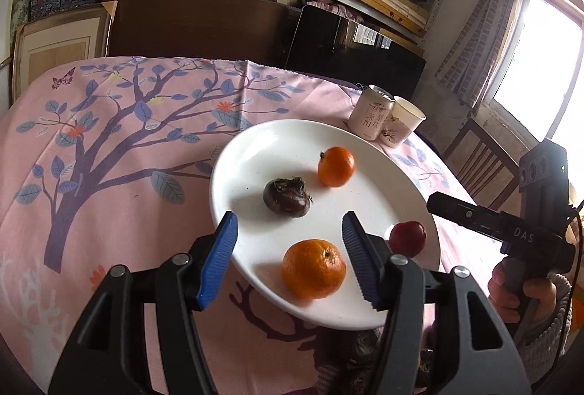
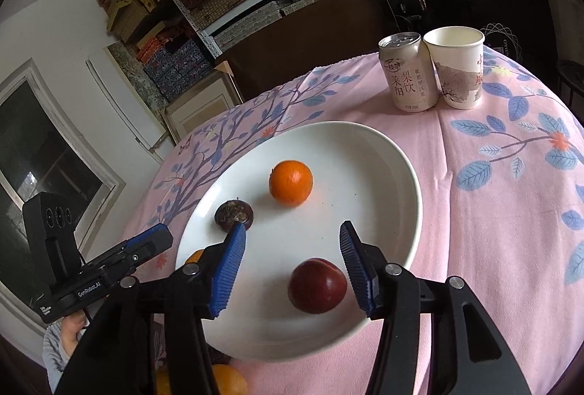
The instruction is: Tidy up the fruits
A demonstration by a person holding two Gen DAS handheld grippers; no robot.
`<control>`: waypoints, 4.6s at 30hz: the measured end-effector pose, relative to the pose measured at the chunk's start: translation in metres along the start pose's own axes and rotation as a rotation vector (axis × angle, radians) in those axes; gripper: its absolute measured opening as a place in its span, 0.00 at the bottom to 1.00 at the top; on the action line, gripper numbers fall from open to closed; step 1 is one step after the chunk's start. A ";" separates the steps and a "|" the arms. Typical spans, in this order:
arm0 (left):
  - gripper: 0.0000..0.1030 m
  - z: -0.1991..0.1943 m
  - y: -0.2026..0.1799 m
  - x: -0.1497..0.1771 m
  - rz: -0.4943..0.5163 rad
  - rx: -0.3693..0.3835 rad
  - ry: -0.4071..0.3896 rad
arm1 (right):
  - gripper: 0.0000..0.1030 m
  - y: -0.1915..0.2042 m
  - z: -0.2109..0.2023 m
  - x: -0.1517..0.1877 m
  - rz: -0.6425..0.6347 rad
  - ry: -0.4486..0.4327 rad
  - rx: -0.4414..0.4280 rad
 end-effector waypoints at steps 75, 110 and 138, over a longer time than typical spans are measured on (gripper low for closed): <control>0.36 -0.088 -0.011 0.164 0.048 0.073 0.148 | 0.35 0.019 -0.077 0.177 -0.037 0.185 -0.146; 0.36 -0.001 -0.026 0.007 -0.024 0.038 0.025 | 0.37 0.039 -0.007 0.039 -0.049 0.090 -0.115; 0.86 -0.080 0.028 0.130 -0.064 -0.067 0.081 | 0.71 -0.020 -0.046 0.066 0.124 0.012 -0.077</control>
Point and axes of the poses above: each gripper's, at about its wrist camera, not at the fingertips, and z roughly the way its jaws point, y to its left, x to its underside, the point moved 9 cm from there along z, roughly the way its jaws point, and after that the axes turned 5 degrees about y, right-handed, at the moved point
